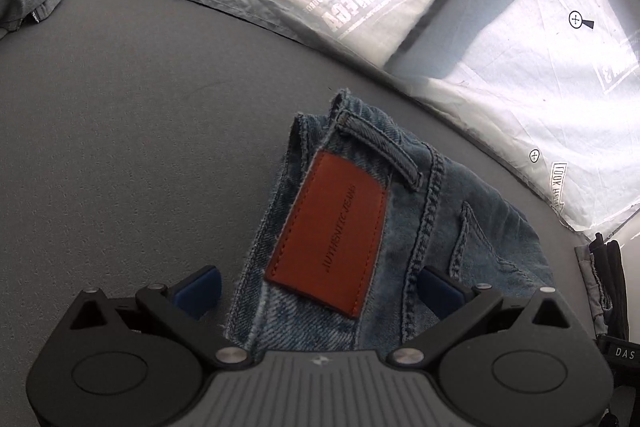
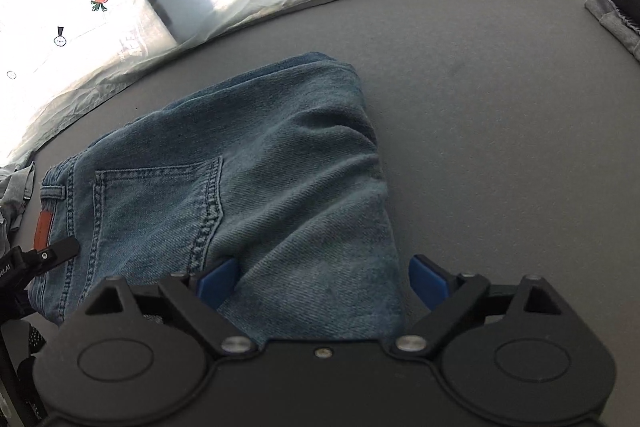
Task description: Fold clothes
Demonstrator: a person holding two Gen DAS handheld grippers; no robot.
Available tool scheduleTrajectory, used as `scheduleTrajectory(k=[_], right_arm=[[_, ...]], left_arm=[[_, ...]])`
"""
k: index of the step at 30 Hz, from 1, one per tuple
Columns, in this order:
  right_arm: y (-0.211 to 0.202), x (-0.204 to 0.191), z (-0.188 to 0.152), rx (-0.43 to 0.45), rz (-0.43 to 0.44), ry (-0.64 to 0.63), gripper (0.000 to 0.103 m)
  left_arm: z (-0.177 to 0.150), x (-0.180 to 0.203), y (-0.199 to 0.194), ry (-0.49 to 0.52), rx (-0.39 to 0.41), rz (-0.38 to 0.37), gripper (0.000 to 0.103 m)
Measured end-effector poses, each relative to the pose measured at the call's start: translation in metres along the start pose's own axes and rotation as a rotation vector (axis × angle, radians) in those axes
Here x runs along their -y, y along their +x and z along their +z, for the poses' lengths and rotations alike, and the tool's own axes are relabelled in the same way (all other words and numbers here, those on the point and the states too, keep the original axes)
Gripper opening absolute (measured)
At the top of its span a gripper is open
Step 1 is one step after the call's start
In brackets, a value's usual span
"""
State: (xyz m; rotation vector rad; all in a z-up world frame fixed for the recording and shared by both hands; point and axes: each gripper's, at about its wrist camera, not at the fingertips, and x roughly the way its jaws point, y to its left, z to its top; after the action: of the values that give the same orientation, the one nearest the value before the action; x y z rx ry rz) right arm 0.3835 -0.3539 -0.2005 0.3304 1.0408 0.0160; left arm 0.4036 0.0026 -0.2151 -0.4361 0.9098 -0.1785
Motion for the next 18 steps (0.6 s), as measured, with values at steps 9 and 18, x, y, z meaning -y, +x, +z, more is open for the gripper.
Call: scheduleTrajectory(k=[9,18], right_arm=[[0.024,0.017,0.028,0.009,0.108,0.087,0.099],[0.040,0.037,0.043,0.021,0.302,0.251,0.101]], left_arm=[[0.000,0.004,0.004,-0.033,-0.033,-0.072,0.103],[0.001,-0.005,0.002,-0.165,-0.050,-0.208,0.102]])
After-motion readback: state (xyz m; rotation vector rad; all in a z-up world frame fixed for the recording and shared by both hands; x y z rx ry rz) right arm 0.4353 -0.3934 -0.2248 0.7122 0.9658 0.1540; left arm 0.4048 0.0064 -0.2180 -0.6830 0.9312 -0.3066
